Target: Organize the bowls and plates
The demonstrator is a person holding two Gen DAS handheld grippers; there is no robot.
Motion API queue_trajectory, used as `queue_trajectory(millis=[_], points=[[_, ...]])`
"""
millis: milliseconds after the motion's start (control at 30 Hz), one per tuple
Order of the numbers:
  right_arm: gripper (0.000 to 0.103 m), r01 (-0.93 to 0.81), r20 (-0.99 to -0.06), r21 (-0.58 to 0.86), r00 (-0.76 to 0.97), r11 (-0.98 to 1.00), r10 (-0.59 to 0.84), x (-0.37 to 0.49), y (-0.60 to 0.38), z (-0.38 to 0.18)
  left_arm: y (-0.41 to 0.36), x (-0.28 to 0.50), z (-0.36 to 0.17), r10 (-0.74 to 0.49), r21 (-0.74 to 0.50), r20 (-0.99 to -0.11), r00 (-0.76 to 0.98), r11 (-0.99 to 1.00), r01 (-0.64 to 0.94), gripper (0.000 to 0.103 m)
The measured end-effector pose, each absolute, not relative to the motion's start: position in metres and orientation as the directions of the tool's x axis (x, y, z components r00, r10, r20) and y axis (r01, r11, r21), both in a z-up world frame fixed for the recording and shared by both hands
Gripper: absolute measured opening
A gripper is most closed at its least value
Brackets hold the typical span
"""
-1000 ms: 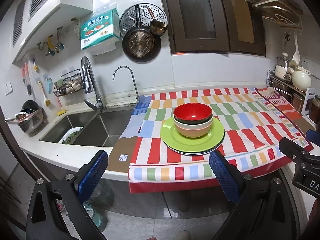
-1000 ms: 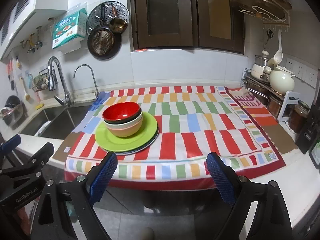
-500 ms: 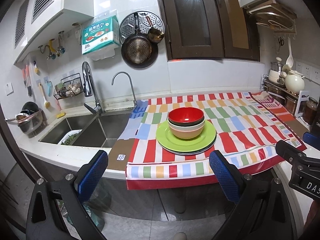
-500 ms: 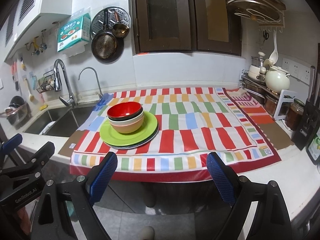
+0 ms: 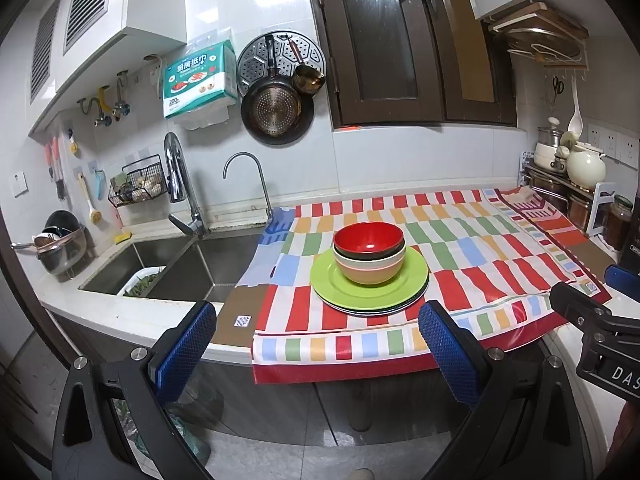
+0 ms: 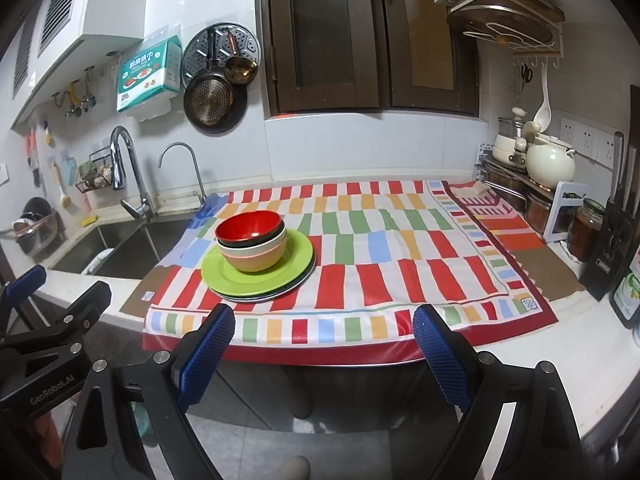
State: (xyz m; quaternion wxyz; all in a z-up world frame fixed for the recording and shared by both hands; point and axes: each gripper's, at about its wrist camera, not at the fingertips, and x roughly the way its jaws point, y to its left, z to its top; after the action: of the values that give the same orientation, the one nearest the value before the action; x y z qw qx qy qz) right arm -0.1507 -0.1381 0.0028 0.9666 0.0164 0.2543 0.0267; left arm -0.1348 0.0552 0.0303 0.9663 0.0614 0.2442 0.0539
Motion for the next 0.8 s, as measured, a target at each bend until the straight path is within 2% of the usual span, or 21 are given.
queue_trajectory(millis=[800], points=[[0.092,-0.038,-0.49,0.037,0.87,0.999,0.051,-0.1515,-0.137,0.0064,0.0578,-0.1313,0.0345,0.141,0.155,-0.445,0.884,0.985,-0.079,0.103]])
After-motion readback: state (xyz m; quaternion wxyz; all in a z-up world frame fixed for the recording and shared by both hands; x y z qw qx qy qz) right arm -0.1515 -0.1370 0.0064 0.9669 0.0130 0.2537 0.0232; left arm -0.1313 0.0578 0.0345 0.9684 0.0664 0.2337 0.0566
